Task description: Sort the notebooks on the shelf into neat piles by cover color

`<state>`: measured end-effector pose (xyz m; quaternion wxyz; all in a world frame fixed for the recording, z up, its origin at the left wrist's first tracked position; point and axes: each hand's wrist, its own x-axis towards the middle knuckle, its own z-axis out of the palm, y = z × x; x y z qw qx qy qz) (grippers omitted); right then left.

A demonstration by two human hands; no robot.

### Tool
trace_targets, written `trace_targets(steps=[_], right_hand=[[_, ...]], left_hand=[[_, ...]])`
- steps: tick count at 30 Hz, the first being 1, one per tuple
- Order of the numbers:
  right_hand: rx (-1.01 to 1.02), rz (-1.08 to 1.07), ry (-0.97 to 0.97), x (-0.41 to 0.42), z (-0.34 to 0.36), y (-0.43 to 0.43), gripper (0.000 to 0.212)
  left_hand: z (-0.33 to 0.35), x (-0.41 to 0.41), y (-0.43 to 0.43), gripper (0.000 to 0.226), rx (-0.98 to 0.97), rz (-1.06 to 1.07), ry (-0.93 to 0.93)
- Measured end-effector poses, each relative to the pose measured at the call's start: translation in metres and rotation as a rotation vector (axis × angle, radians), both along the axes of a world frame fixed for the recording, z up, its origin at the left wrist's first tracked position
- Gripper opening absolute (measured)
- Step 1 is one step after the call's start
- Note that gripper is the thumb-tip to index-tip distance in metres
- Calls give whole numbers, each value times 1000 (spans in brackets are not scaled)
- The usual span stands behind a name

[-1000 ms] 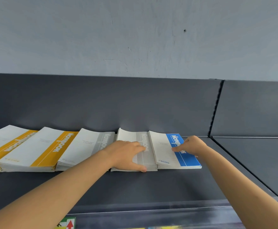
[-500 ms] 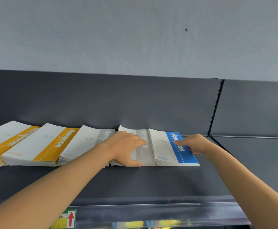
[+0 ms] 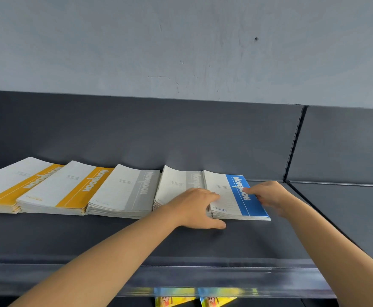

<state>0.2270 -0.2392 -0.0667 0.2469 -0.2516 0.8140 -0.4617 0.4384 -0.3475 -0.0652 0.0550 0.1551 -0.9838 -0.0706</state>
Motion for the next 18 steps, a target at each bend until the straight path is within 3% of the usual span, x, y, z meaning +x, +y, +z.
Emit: trace_targets(steps=[4, 9, 13, 18], right_hand=[[-53, 31, -80, 6, 2, 3, 39], [-76, 43, -90, 7, -3, 0, 47], [-40, 43, -58, 6, -7, -6, 57], [21, 6, -12, 8, -8, -9, 38]], left_hand=[[1, -6, 6, 57, 221, 57, 55], [3, -8, 9, 77, 374, 142, 122], [5, -14, 11, 92, 338, 130, 71], [13, -11, 7, 80, 258, 110, 62]])
